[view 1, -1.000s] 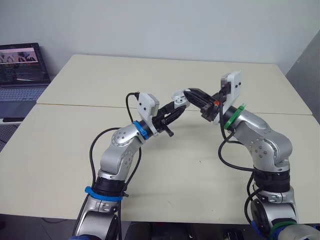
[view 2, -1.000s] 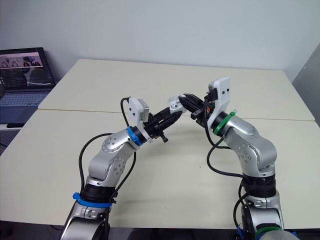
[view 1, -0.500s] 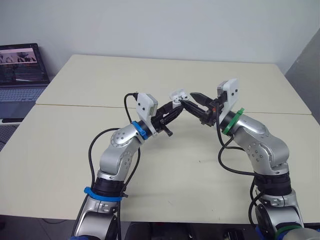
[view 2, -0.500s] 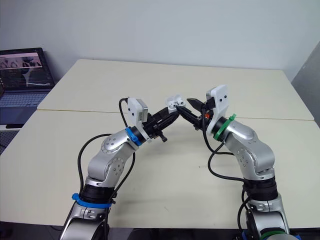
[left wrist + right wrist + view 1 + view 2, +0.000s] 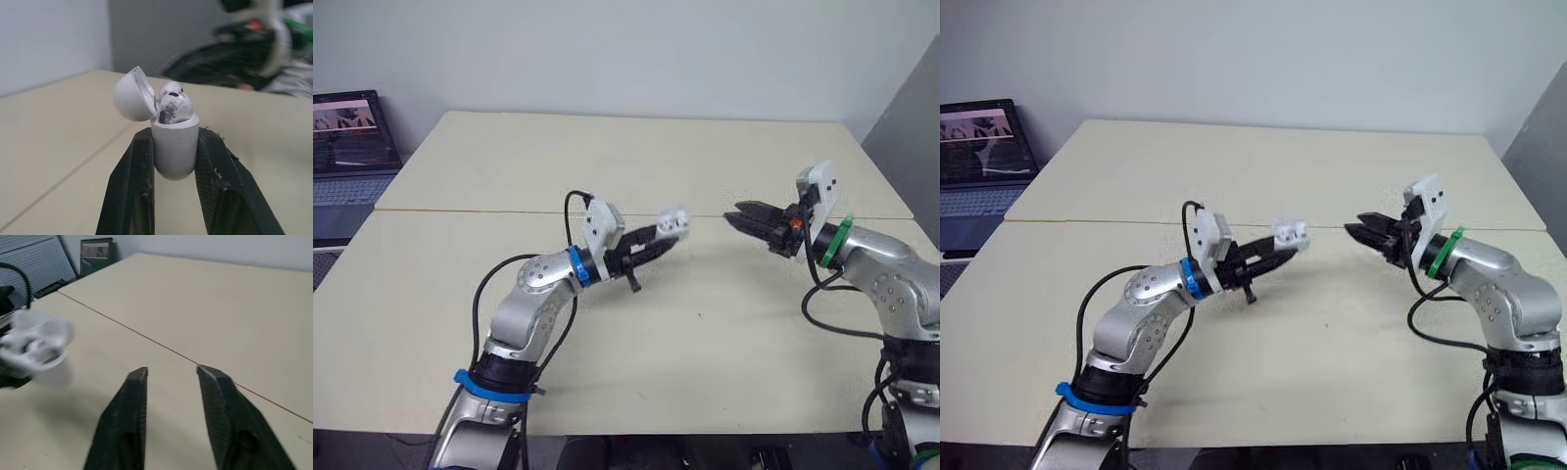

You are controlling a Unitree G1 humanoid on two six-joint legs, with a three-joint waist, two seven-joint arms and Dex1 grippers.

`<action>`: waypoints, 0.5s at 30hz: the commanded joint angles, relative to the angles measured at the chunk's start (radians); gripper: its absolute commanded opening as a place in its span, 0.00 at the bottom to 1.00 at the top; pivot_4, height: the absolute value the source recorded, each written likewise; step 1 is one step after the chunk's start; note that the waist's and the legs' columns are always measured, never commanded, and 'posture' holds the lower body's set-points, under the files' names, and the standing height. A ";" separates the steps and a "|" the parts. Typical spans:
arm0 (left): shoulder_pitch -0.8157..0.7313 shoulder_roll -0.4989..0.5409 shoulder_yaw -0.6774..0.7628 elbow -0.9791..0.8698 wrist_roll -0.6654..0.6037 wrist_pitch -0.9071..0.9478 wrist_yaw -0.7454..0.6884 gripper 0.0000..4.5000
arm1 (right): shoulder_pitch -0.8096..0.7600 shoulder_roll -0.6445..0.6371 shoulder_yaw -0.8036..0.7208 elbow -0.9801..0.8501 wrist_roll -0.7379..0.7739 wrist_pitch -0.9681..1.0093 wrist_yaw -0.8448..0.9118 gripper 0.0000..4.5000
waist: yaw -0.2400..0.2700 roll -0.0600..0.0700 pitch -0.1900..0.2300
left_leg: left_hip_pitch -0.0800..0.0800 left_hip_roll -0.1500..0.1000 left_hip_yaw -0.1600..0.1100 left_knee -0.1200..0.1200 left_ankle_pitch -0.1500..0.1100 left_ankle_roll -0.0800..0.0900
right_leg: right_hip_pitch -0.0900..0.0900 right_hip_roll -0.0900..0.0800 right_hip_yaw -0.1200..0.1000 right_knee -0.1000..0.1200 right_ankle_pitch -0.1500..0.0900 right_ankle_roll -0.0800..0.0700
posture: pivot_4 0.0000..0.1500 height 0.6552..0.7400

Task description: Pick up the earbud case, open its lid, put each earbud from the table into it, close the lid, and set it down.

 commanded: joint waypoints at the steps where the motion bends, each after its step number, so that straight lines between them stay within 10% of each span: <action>1: -0.020 0.023 -0.030 -0.045 -0.014 -0.003 -0.076 0.16 | -0.092 0.058 0.050 0.061 -0.028 0.018 -0.031 0.09 | -0.004 0.000 0.000 | 0.000 0.000 0.000 0.000 0.000 0.000 | 0.000 0.000 0.000 0.000 0.000 0.000 | 1.00 1.00; 15: -0.029 0.020 -0.016 0.021 0.027 -0.018 -0.070 0.16 | -0.096 0.061 0.091 -0.153 0.156 0.224 0.117 0.00 | -0.001 0.000 0.000 | -0.005 -0.001 -0.004 -0.001 0.000 0.000 | -0.001 -0.001 -0.003 -0.002 0.002 -0.004 | 1.00 1.00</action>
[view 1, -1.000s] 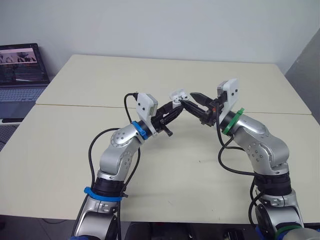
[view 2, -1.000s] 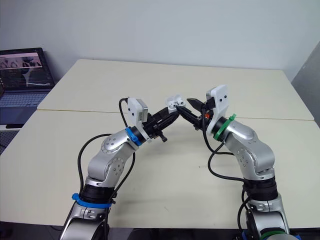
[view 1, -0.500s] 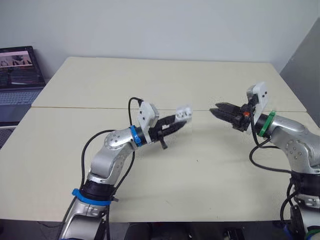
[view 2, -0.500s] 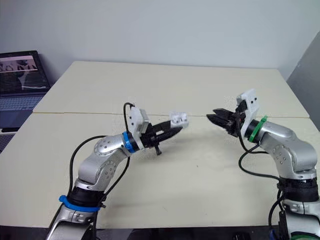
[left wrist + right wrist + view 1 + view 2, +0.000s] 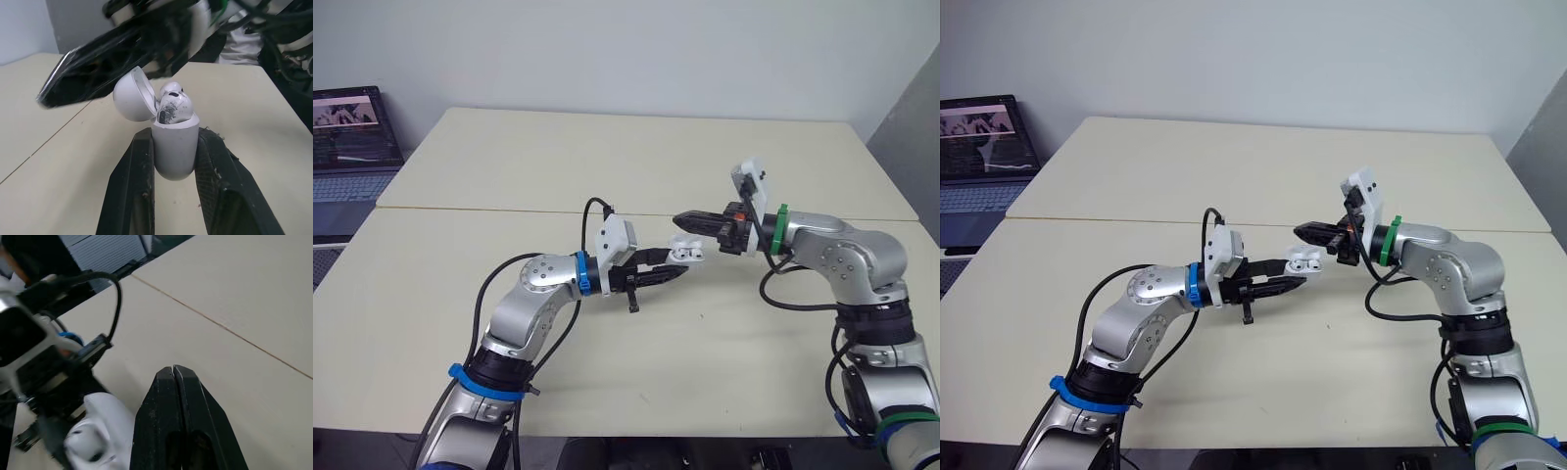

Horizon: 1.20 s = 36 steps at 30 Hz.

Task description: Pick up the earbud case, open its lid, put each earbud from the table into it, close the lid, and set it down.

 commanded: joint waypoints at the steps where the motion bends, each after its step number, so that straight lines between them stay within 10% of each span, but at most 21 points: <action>1: -0.006 0.001 0.031 -0.012 -0.006 -0.017 0.010 0.16 | 0.049 -0.033 -0.019 -0.106 0.051 0.024 0.033 0.00 | 0.000 0.000 0.000 | 0.000 0.000 0.000 0.000 0.000 0.000 | 0.000 0.000 0.000 0.000 0.000 0.000 | 1.00 1.00; 13: 0.002 -0.030 0.054 -0.050 -0.066 0.174 0.121 0.16 | 0.189 -0.123 -0.128 -0.240 0.047 -0.129 0.060 0.00 | 0.006 0.000 0.000 | 0.001 0.000 0.001 0.001 0.000 0.000 | 0.000 0.000 0.001 0.001 -0.003 0.005 | 1.00 1.00; 21: -0.054 -0.222 0.306 -0.053 -0.382 0.904 0.552 0.16 | 0.439 -0.292 -0.070 -0.238 -0.218 -0.516 0.222 0.53 | 0.016 0.000 0.000 | 0.001 0.000 0.001 0.002 0.000 0.000 | 0.001 0.000 0.001 0.001 -0.003 0.006 | 1.00 1.00; 27: -0.085 -0.318 0.389 0.074 -0.318 1.154 0.743 0.16 | 0.480 -0.246 -0.061 -0.204 -0.245 -0.553 0.193 0.99 | 0.005 0.000 0.000 | 0.008 0.000 0.001 0.003 0.001 0.000 | 0.006 0.001 0.002 0.001 -0.001 0.008 | 1.00 1.00; 31: -0.068 -0.310 0.404 0.112 -0.265 1.179 0.799 0.16 | 0.475 -0.228 -0.055 -0.200 -0.264 -0.559 0.166 0.99 | 0.006 0.000 0.000 | 0.009 0.000 0.001 0.002 0.001 0.000 | 0.007 0.001 0.002 0.001 -0.001 0.007 | 1.00 1.00; 36: -0.026 -0.241 0.455 0.045 -0.255 1.252 0.812 0.52 | 0.469 -0.210 -0.052 -0.197 -0.273 -0.557 0.155 1.00 | -0.009 0.000 -0.001 | 0.018 0.000 0.002 0.000 0.000 0.000 | 0.014 0.001 0.003 0.000 -0.002 0.007 | 1.00 1.00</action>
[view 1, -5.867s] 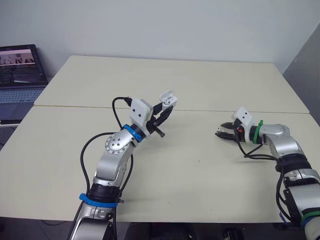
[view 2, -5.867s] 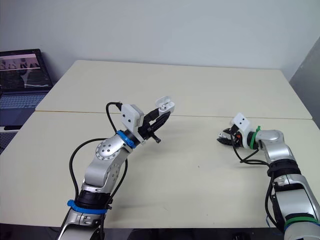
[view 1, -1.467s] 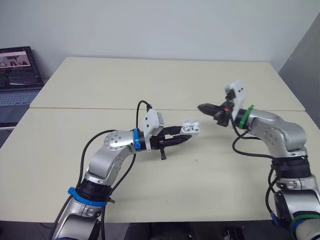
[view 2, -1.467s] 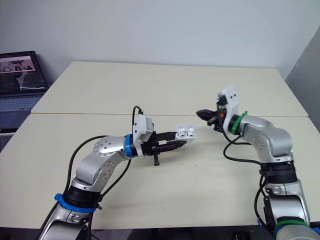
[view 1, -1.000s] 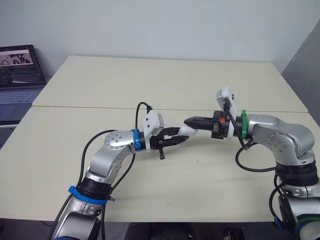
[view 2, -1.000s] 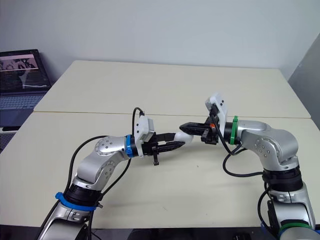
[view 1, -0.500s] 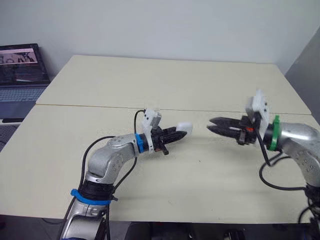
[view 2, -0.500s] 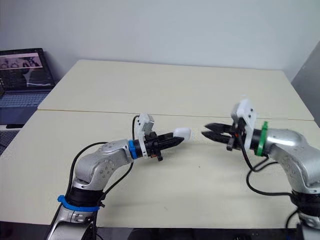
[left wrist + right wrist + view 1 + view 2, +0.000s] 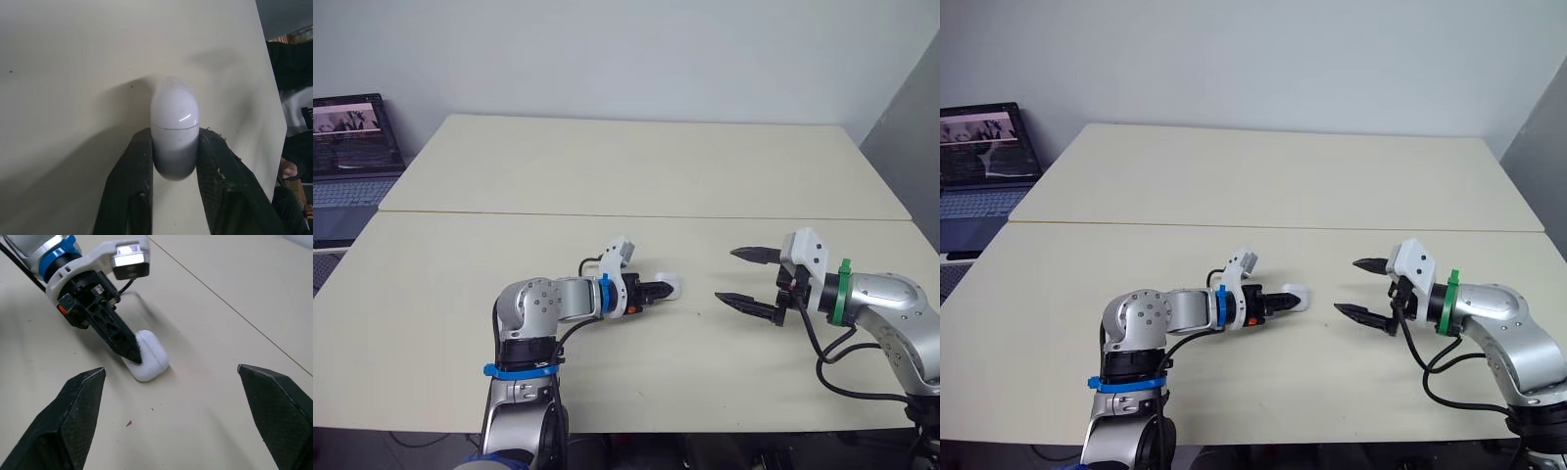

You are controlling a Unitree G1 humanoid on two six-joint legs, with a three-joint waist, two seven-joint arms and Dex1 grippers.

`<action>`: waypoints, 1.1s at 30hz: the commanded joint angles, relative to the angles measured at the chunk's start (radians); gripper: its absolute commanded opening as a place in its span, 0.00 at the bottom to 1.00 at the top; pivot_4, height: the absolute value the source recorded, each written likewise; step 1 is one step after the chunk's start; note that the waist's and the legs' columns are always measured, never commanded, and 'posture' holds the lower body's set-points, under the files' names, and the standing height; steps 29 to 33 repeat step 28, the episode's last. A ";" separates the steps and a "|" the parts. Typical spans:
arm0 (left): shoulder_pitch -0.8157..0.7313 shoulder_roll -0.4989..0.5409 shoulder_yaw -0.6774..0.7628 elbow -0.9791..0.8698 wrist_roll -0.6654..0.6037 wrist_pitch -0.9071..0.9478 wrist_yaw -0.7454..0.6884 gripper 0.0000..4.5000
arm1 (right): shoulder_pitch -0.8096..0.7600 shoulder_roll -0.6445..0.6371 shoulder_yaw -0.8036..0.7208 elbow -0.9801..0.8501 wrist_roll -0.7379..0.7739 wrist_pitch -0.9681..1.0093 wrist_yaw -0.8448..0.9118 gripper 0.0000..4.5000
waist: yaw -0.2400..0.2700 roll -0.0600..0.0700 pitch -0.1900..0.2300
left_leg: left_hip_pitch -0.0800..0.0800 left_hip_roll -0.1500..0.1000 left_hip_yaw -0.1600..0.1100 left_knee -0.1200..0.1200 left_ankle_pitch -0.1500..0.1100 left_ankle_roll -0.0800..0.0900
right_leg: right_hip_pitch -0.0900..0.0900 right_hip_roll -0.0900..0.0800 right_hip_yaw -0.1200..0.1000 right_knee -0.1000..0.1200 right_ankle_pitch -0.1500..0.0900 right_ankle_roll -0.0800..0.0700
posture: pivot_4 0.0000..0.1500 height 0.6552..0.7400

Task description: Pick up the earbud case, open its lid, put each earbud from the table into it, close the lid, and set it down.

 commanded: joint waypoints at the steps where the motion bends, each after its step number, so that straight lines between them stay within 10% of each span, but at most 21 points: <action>1: 0.057 0.084 0.062 -0.031 0.055 0.076 0.049 0.58 | -0.016 -0.001 -0.008 -0.007 -0.004 -0.022 0.000 1.00 | -0.010 0.000 -0.001 | 0.003 0.000 0.000 -0.001 0.000 0.000 | 0.002 0.000 0.000 0.000 0.000 -0.001 | 1.00 1.00; 9: 0.150 0.315 0.188 -0.215 0.012 0.003 -0.019 0.99 | -0.055 -0.018 0.001 0.074 -0.012 -0.062 0.066 1.00 | -0.042 0.000 -0.001 | 0.013 0.001 -0.001 -0.002 0.000 0.000 | 0.002 0.002 0.001 0.003 0.000 -0.011 | 1.00 1.00; 19: 0.222 0.752 -0.052 0.102 0.486 -1.308 -0.544 0.99 | -0.099 -0.032 -0.029 0.152 0.010 -0.042 0.095 1.00 | -0.001 -0.003 0.000 | 0.003 -0.002 0.005 -0.017 0.000 -0.001 | -0.007 -0.005 0.002 -0.013 0.000 -0.012 | 1.00 1.00; 33: 0.232 0.708 -0.033 0.091 0.398 -1.287 -0.638 0.99 | -0.077 -0.056 -0.039 0.156 0.007 -0.036 0.103 1.00 | 0.027 -0.003 0.000 | -0.018 -0.001 -0.001 -0.016 -0.004 -0.003 | -0.023 -0.008 -0.005 -0.014 0.004 -0.009 | 1.00 1.00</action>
